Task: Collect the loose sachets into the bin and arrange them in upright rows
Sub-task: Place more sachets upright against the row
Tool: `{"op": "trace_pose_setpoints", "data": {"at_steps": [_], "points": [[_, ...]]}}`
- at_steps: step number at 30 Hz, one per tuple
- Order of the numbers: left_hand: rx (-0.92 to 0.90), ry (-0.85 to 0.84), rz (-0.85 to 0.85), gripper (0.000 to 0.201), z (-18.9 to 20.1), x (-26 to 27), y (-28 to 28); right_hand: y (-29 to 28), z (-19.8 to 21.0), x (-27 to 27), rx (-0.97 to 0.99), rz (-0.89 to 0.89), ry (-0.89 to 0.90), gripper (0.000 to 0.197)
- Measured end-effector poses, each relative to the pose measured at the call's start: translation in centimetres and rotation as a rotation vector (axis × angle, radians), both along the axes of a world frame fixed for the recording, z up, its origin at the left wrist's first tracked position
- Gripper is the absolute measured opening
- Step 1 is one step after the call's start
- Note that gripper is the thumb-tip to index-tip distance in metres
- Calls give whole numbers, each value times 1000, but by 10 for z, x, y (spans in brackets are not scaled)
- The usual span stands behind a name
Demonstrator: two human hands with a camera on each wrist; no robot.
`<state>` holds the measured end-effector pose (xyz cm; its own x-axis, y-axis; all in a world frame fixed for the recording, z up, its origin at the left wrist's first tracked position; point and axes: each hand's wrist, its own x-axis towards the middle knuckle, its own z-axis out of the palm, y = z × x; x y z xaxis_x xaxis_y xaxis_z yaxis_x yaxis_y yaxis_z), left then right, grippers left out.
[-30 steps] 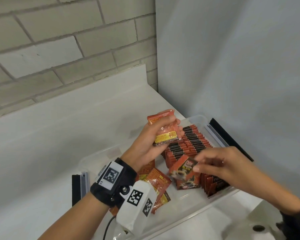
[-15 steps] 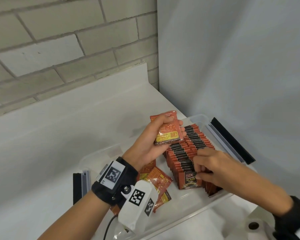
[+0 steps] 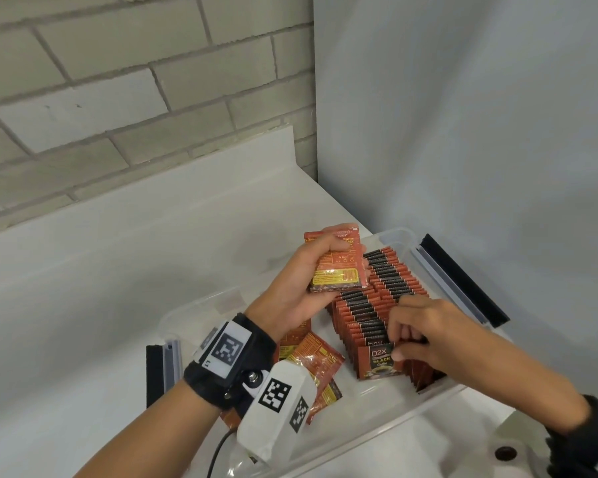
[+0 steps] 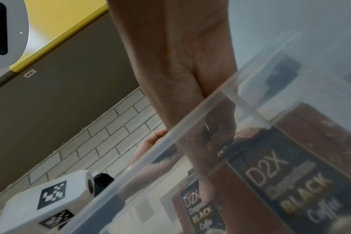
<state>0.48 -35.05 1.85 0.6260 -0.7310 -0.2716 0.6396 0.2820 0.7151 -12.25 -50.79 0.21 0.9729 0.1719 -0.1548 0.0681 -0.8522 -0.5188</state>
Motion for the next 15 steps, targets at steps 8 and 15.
{"op": "trace_pose_setpoints", "data": {"at_steps": [8, 15], "points": [[-5, -41, -23, 27, 1, 0, 0, -3, 10, -4, 213, -152, -70, 21], [13, -113, -53, 21, -2, 0, -1, 1, 11, 2, 624, -427, -123, 40]]}}
